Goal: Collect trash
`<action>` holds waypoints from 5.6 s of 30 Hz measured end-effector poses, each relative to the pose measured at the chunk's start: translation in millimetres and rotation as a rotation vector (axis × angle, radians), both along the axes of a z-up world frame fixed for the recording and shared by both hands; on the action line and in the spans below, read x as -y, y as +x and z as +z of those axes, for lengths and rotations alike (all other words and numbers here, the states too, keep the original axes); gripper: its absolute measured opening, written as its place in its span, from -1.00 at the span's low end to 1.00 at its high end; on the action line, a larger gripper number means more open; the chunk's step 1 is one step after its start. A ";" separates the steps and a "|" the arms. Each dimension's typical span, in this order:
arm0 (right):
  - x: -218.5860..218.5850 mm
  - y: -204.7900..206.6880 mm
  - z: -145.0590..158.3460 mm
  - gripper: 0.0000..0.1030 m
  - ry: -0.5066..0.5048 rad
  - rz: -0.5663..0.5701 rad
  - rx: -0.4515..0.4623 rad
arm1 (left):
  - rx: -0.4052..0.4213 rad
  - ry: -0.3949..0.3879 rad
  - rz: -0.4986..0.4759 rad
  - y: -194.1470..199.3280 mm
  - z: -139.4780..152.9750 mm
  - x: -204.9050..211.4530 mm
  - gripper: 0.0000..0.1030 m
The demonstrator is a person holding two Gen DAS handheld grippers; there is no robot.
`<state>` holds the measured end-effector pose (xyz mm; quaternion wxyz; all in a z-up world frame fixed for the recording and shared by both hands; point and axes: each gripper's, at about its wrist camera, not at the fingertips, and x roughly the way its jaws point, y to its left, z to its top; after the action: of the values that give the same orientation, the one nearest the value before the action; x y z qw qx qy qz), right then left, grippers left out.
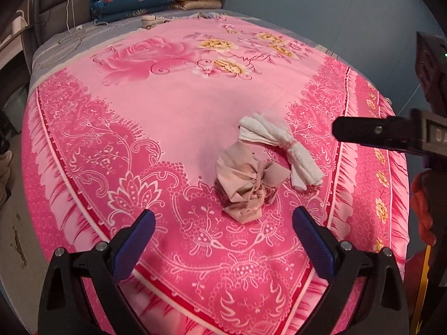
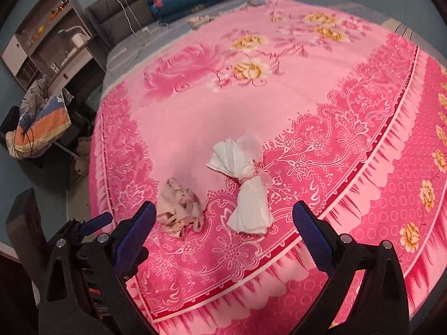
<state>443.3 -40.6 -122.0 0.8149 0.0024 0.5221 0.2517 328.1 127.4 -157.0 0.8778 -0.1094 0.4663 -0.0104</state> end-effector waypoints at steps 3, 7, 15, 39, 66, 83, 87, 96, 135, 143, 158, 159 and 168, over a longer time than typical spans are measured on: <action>-8.8 19.8 -23.2 0.65 -0.030 0.014 -0.058 | -0.033 -0.041 -0.001 12.6 -11.3 -3.7 0.84; -19.6 36.4 -45.1 0.57 -0.097 0.032 -0.083 | -0.050 -0.049 -0.018 22.3 -19.5 -1.9 0.80; -31.8 56.7 -72.4 0.47 -0.154 0.045 -0.115 | -0.061 -0.061 -0.047 38.8 -27.6 1.6 0.60; -36.0 65.9 -89.4 -0.64 -0.227 -0.012 -0.111 | -0.058 -0.114 -0.106 36.1 -22.3 12.3 -0.54; 29.0 -81.9 54.5 -0.64 0.014 -0.005 0.044 | 0.182 -0.051 -0.108 -97.3 96.6 18.1 -0.54; 120.2 -202.0 114.0 -0.64 0.203 -0.099 0.161 | 0.342 -0.029 -0.196 -185.4 158.6 64.7 -0.54; 142.1 -224.0 126.0 -0.64 0.227 -0.129 0.200 | 0.361 -0.035 -0.219 -196.4 168.2 75.6 -0.54; 184.3 -256.7 149.8 -0.64 0.279 -0.171 0.264 | 0.398 -0.036 -0.269 -216.2 184.8 101.9 -0.54; 401.4 -365.9 144.8 -0.62 0.177 -0.795 0.411 | 0.334 -0.050 -0.720 -204.8 154.0 334.2 -0.52; 446.1 -369.8 125.9 -0.10 0.236 -0.877 0.392 | 0.289 -0.086 -0.748 -198.8 137.2 363.2 -0.01; 413.5 -354.8 140.6 0.00 0.167 -0.785 0.437 | 0.378 -0.034 -0.478 -195.4 155.4 251.0 0.17; 411.5 -353.9 141.7 0.00 0.165 -0.767 0.434 | 0.383 -0.033 -0.446 -196.2 156.3 236.9 0.17; 294.4 -342.2 151.0 0.67 0.151 -0.534 0.505 | 0.545 0.051 -0.189 -231.0 181.7 141.3 0.84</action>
<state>101.1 -335.0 29.0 0.9524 0.1365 0.2657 0.0610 97.1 -13.9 24.7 0.9683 -0.0364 0.2216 -0.1092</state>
